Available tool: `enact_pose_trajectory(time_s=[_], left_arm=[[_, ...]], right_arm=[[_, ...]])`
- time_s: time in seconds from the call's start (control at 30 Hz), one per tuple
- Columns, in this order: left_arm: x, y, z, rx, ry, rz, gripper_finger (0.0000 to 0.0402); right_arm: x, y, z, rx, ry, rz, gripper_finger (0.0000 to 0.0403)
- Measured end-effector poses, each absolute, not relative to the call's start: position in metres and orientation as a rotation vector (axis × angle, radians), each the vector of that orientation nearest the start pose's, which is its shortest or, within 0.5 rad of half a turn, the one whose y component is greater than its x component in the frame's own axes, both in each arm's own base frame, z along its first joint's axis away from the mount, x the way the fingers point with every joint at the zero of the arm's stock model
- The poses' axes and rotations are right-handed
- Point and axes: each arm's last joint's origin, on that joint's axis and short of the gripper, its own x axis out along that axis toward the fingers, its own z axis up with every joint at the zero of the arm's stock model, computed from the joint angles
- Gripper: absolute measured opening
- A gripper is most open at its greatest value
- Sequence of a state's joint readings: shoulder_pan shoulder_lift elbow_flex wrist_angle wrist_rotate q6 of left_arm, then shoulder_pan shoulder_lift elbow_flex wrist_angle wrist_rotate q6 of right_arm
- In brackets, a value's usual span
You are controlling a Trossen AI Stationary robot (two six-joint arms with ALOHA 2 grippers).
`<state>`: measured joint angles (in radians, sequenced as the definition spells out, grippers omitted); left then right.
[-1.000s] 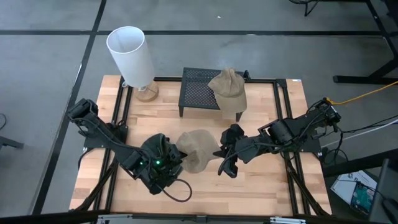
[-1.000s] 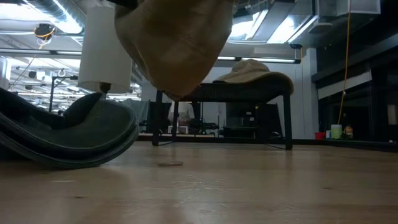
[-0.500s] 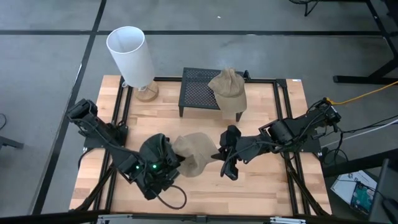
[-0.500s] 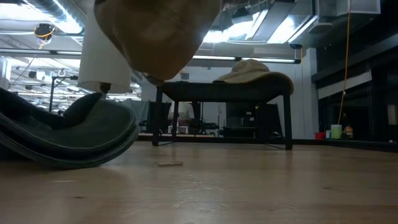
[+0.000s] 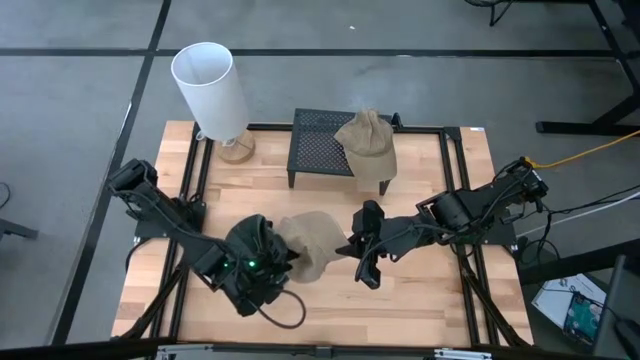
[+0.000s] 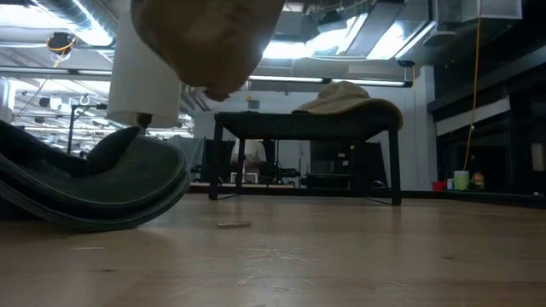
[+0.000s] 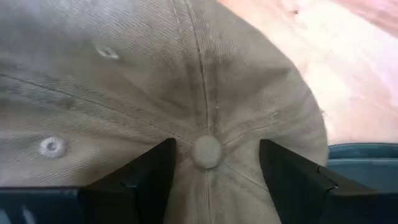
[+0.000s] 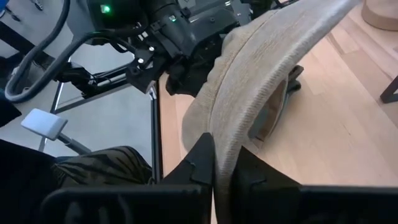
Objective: Pick & Place hat
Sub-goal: Put the brown cap on the shelf
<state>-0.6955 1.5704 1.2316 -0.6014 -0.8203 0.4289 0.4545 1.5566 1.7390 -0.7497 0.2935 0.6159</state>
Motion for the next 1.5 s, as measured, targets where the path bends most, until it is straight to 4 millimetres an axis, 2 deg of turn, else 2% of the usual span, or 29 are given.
enact_pose_trajectory(time_s=[0.17,0.47,0.77,1.03,1.23,1.37,1.5], left_arm=[[0.262,-0.188,0.273,1.093,0.707,0.065,0.0177],[0.260,-0.190,0.273,1.036,0.688,0.121,0.0012],[0.235,-0.216,0.278,1.086,0.571,0.231,0.0001],[0.204,-0.239,0.285,1.174,0.401,0.454,0.0002],[0.194,-0.249,0.284,1.159,0.393,0.354,0.0003],[0.200,-0.247,0.280,1.065,0.448,0.214,0.0012],[0.209,-0.242,0.275,0.990,0.523,0.100,0.0041]], right_arm=[[0.297,0.136,0.420,0.395,0.550,-0.011,0.0019],[0.301,0.129,0.420,0.400,0.552,-0.024,0.0019],[0.304,0.116,0.417,0.394,0.594,-0.018,0.0020],[0.308,0.104,0.416,0.408,0.599,-0.043,0.0020],[0.309,0.104,0.417,0.411,0.592,-0.042,0.0020],[0.309,0.104,0.417,0.411,0.590,-0.042,0.0020],[0.309,0.104,0.417,0.413,0.588,-0.042,0.0020]])
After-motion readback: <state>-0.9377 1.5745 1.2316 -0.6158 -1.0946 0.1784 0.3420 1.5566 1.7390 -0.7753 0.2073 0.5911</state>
